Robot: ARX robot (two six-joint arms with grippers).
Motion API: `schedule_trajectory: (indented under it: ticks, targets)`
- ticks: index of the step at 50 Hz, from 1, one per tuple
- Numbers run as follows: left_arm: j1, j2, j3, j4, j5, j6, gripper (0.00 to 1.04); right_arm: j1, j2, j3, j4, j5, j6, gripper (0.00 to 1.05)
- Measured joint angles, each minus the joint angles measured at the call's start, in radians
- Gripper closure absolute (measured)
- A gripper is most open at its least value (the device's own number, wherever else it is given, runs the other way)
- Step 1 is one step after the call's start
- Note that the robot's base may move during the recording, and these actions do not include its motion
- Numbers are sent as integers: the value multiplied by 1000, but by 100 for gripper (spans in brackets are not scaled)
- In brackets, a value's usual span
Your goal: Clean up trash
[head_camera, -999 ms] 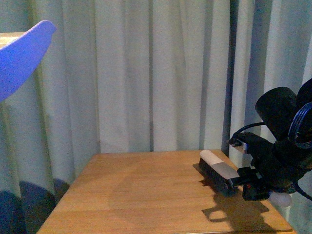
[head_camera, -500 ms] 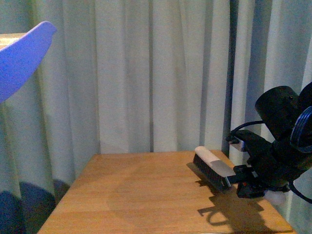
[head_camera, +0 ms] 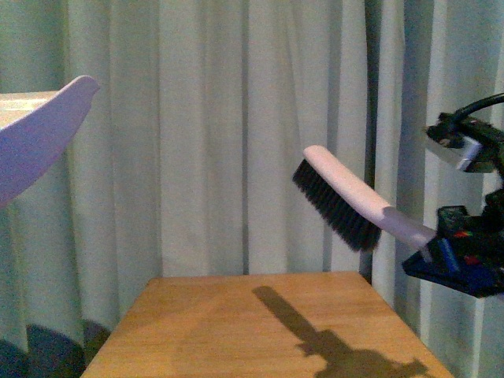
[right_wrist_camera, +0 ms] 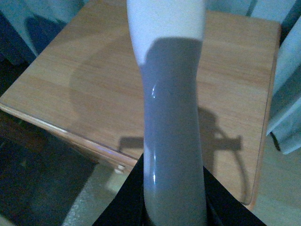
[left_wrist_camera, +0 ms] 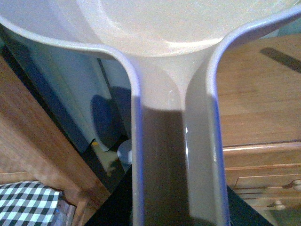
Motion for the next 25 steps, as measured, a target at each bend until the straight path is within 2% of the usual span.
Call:
schedule_trajectory:
  ticks: [6,12,16,25]
  targets:
    - [0,0,0,0,0,0,81,4,-220,-244,263,93,-50,85]
    - [0,0,0,0,0,0,81,4,-377,-425,429,100,-36,85]
    - [0,0,0,0,0,0,81,4,-418,-507,440,90,-11,85]
    - [0,0,0,0,0,0,81,1,-419,-515,441,93,5,85]
